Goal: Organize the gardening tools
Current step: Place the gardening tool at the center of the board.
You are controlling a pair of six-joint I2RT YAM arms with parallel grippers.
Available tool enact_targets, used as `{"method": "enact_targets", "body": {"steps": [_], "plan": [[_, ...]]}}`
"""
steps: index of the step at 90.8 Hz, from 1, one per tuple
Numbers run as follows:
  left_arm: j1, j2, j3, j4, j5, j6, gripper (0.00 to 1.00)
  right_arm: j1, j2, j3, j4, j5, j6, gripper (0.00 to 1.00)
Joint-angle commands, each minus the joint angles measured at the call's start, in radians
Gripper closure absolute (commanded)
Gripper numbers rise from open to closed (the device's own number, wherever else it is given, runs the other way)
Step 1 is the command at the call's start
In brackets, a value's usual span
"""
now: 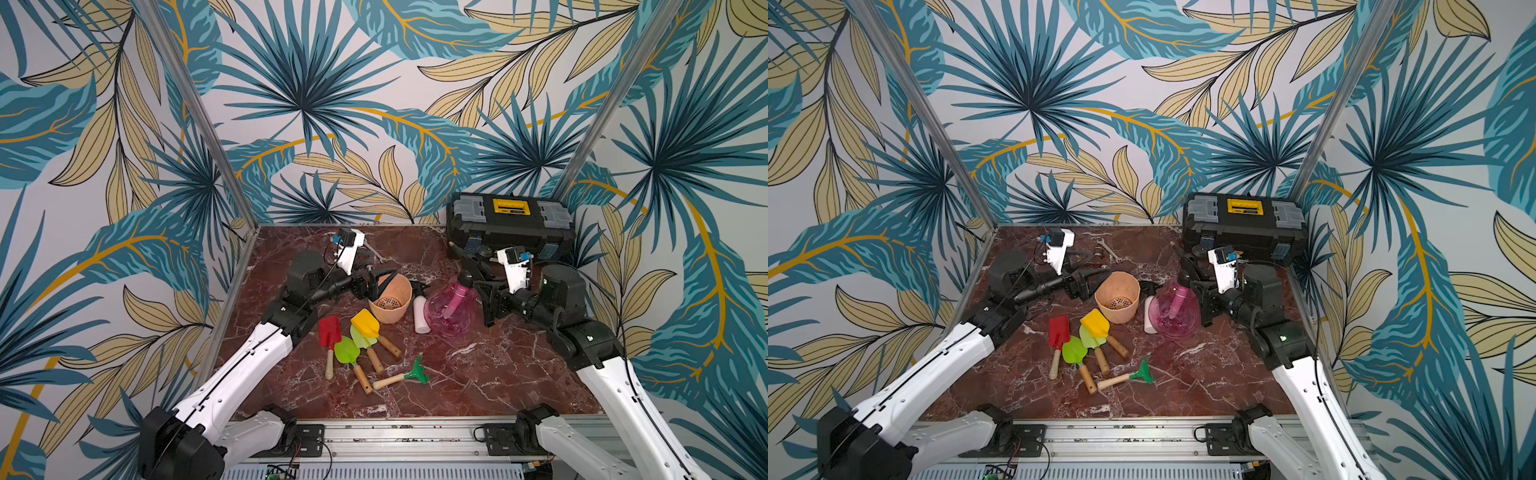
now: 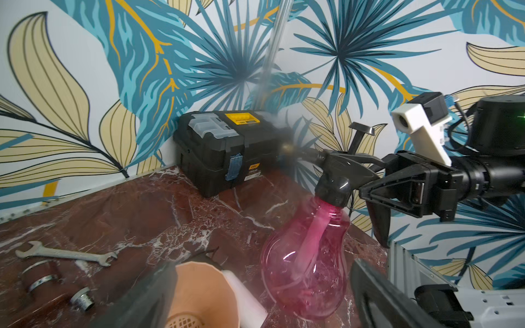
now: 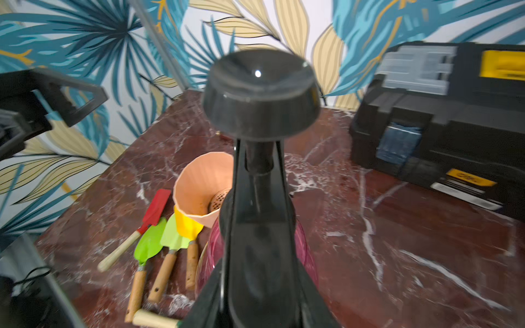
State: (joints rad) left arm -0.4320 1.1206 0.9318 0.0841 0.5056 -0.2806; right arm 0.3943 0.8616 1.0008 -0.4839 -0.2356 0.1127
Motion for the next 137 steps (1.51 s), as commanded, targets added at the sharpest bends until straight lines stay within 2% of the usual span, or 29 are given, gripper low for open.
{"method": "enact_targets", "body": {"steps": [1, 16, 41, 64, 92, 103, 123, 137], "plan": [[0.004, -0.033, -0.030, -0.009, -0.122, -0.007, 0.00, -0.001, -0.042, -0.054, 0.123, 0.208, 0.059, 0.89], [0.004, -0.070, -0.061, -0.009, -0.194, -0.005, 0.00, 0.004, -0.073, -0.154, 0.240, 0.352, 0.096, 0.89], [0.006, -0.082, -0.081, -0.028, -0.215, -0.002, 0.00, 0.024, -0.064, -0.230, 0.256, 0.634, 0.095, 0.89], [0.006, -0.093, -0.095, -0.030, -0.230, -0.001, 0.00, 0.028, -0.057, -0.289, 0.288, 0.725, 0.086, 0.89], [0.006, -0.102, -0.096, -0.043, -0.234, 0.009, 0.00, 0.029, -0.037, -0.303, 0.287, 0.710, 0.100, 0.84], [0.006, -0.114, -0.097, -0.052, -0.242, 0.020, 0.00, 0.028, -0.040, -0.294, 0.268, 0.699, 0.113, 0.75], [0.008, -0.128, -0.097, -0.062, -0.251, 0.033, 0.00, 0.028, -0.053, -0.235, 0.181, 0.671, 0.165, 0.37], [0.010, -0.137, -0.097, -0.073, -0.257, 0.040, 0.00, 0.028, -0.036, -0.136, 0.034, 0.674, 0.237, 0.22]]}}
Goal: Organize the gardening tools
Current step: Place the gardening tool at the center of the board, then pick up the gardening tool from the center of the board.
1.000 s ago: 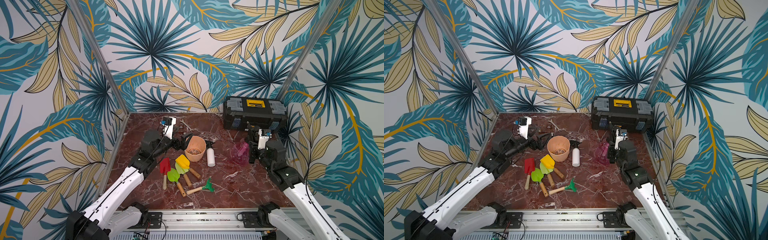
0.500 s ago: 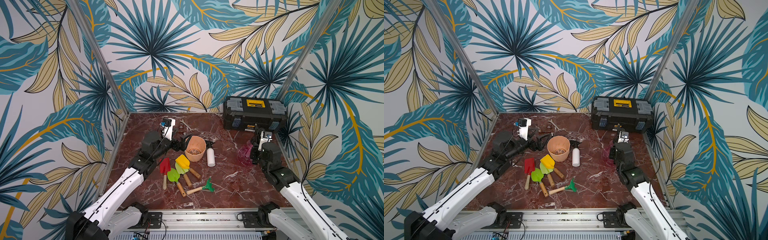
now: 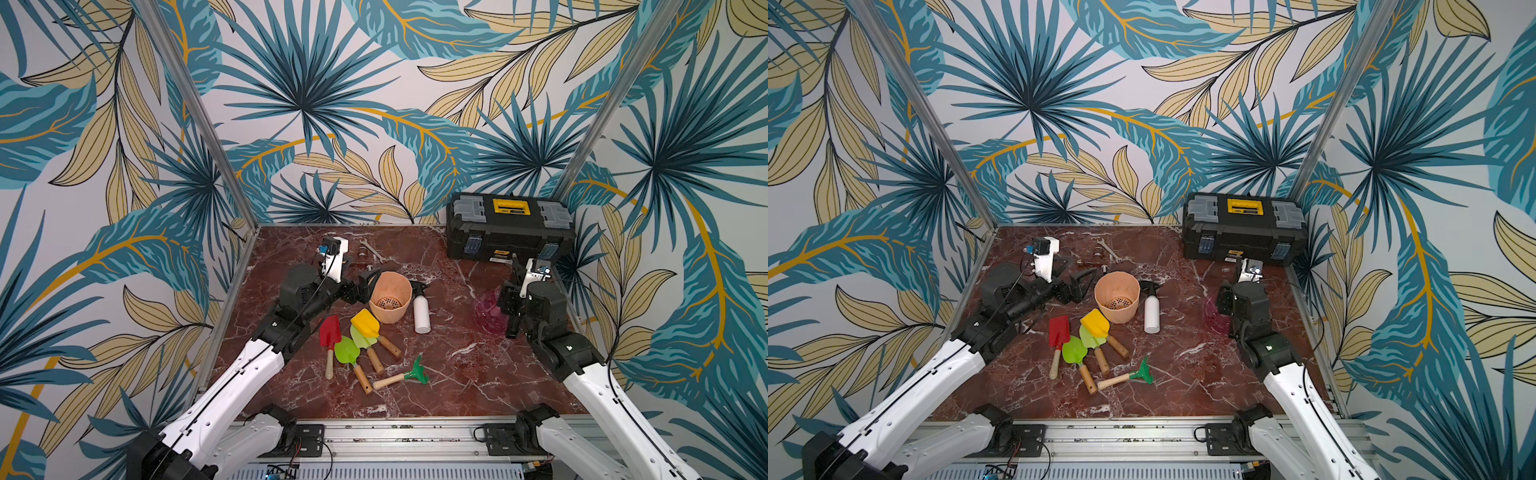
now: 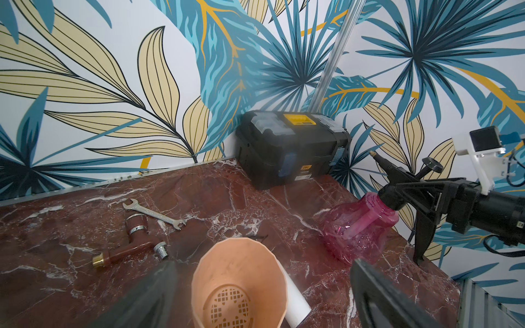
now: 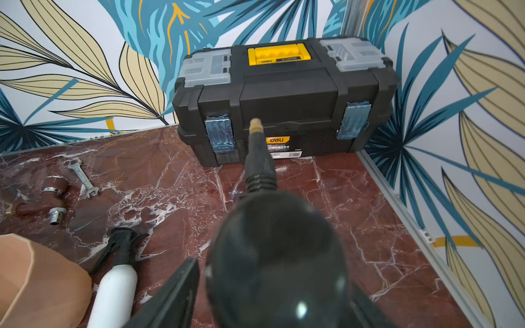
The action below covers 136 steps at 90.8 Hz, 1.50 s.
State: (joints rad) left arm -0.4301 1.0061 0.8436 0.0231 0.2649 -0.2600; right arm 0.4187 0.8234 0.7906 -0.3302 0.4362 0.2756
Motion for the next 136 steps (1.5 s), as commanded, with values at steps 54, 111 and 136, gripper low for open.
{"method": "enact_targets", "body": {"steps": [54, 111, 136], "plan": [[0.015, -0.057, -0.017, -0.058, -0.062, 0.045, 0.00, 0.081, 0.294, 0.519, -0.485, -0.272, 0.131, 0.23], [0.016, -0.094, -0.047, -0.090, -0.094, 0.054, 0.00, 0.226, 0.737, 0.352, -0.087, -0.422, 0.263, 0.24], [0.016, -0.096, -0.053, -0.089, -0.093, 0.051, 0.00, 0.227, 0.882, 0.299, 0.048, -0.518, 0.299, 0.24]]}}
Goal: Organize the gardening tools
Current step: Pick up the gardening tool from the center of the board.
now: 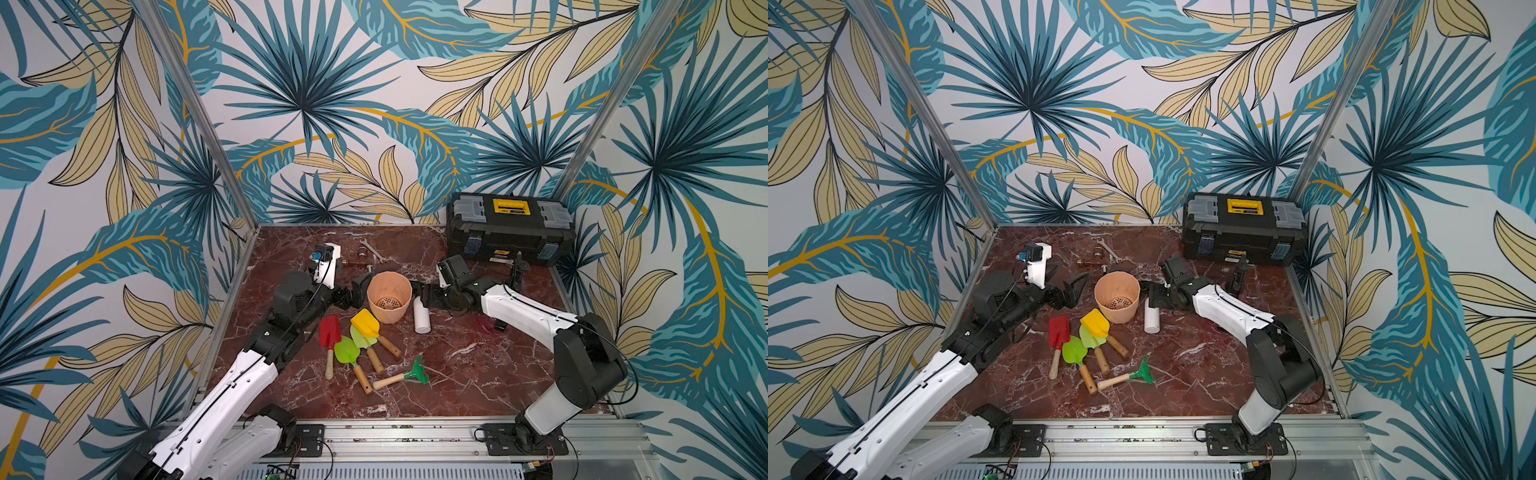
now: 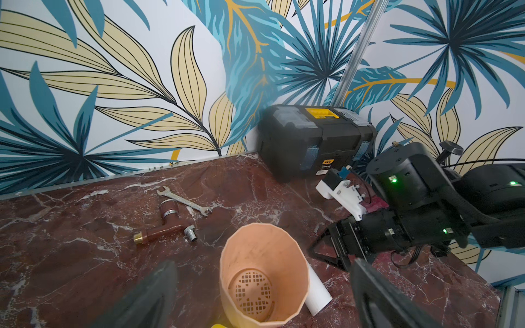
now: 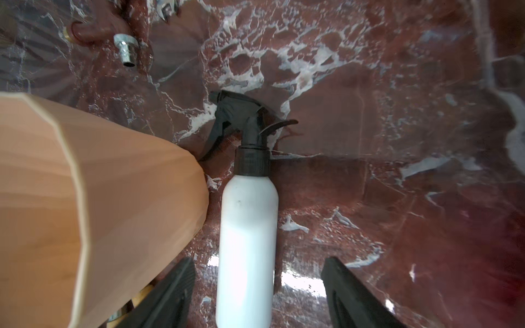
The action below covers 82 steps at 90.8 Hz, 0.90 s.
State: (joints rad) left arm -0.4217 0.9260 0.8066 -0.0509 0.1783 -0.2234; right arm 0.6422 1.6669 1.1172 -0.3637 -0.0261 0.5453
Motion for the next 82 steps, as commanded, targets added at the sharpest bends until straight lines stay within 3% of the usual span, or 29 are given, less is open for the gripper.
{"method": "enact_targets", "body": {"steps": [1, 22, 42, 67, 82], "plan": [[0.008, -0.016, -0.016, -0.014, -0.007, 0.014, 0.00, 0.004, 0.042, -0.030, 0.086, -0.056, 0.030, 0.24], [0.008, -0.016, -0.018, -0.010, -0.008, 0.014, 0.00, 0.004, 0.137, -0.036, 0.138, -0.084, 0.030, 0.25], [0.008, -0.014, -0.018, -0.010, -0.012, 0.013, 0.00, 0.003, 0.188, -0.035, 0.155, -0.069, 0.025, 0.33], [0.008, -0.008, -0.014, -0.004, -0.008, 0.010, 0.00, 0.003, 0.161, -0.052, 0.146, -0.007, 0.014, 0.55], [0.008, -0.001, 0.002, 0.000, -0.002, 0.002, 0.00, 0.002, 0.060, -0.059, 0.114, 0.086, 0.004, 0.62]]}}
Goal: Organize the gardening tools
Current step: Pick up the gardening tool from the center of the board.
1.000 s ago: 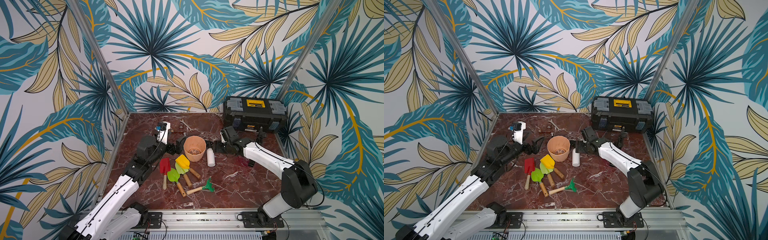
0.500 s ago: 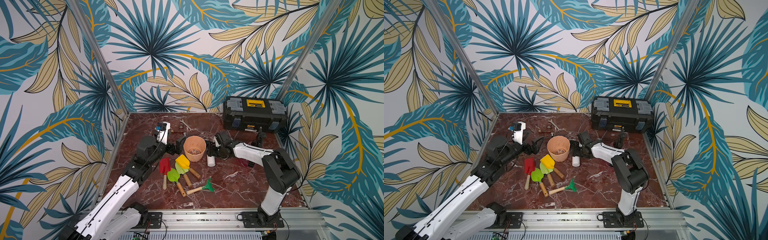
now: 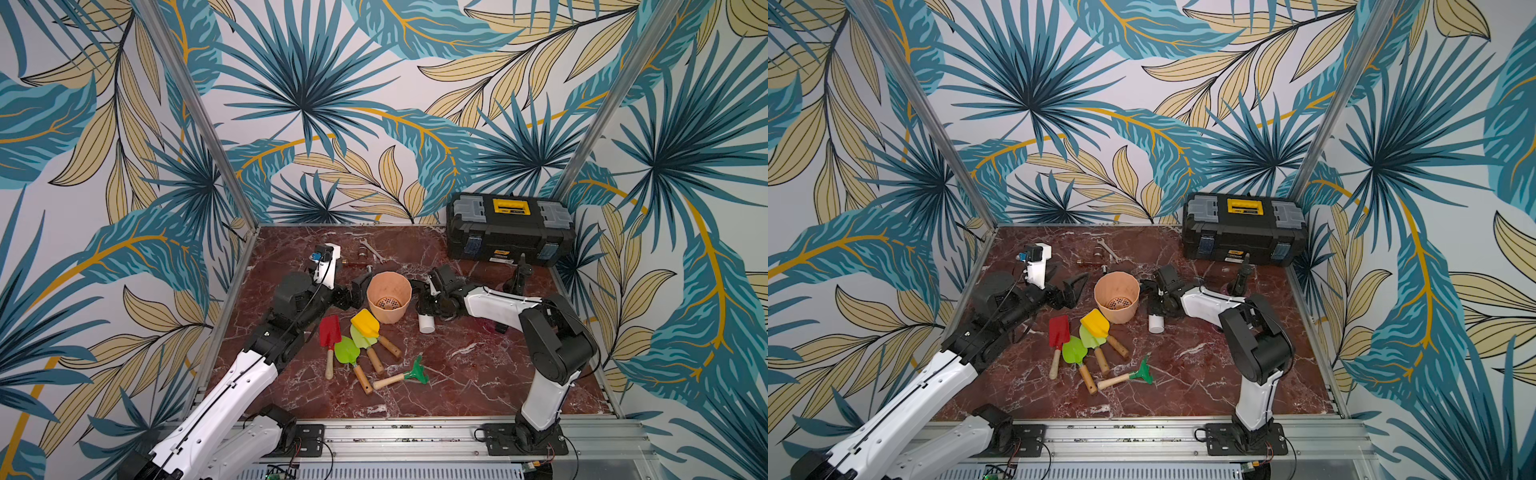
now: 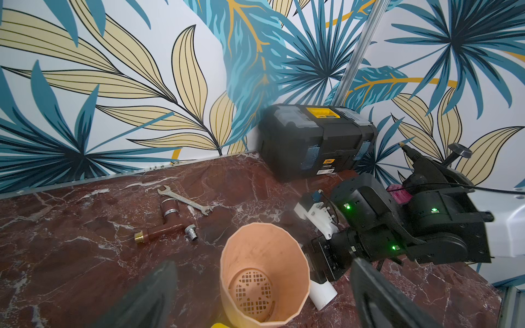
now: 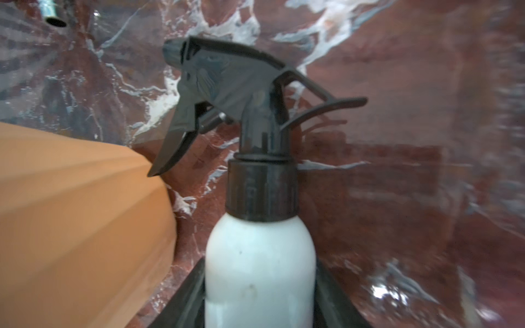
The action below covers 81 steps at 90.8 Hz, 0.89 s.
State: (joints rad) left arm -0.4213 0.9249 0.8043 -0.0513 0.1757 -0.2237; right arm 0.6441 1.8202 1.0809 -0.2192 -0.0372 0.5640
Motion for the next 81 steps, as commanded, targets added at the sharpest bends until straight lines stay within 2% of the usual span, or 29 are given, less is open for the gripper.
{"method": "enact_targets", "body": {"steps": [1, 17, 32, 46, 57, 70, 81], "plan": [[0.008, 0.002, 0.006, 0.001, 0.001, 0.000, 0.00, 0.000, -0.100, -0.023, -0.035, 0.105, -0.015, 0.63], [0.007, 0.043, 0.055, -0.008, 0.047, -0.020, 0.00, 0.001, -0.260, -0.024, -0.076, 0.219, -0.056, 0.66], [0.008, 0.114, 0.125, -0.022, 0.117, -0.045, 0.00, 0.000, -0.398, -0.041, -0.058, 0.184, -0.169, 0.66], [0.007, 0.200, 0.214, -0.038, 0.229, -0.077, 0.00, 0.000, -0.506, -0.091, -0.007, 0.084, -0.317, 0.67], [0.006, 0.279, 0.282, -0.036, 0.352, -0.129, 0.00, 0.000, -0.590, -0.141, 0.044, -0.075, -0.436, 0.66], [-0.014, 0.367, 0.336, 0.008, 0.481, -0.212, 0.00, 0.000, -0.656, -0.190, 0.113, -0.190, -0.486, 0.66], [-0.048, 0.423, 0.350, 0.042, 0.526, -0.249, 0.00, 0.000, -0.677, -0.213, 0.153, -0.251, -0.493, 0.66]]}}
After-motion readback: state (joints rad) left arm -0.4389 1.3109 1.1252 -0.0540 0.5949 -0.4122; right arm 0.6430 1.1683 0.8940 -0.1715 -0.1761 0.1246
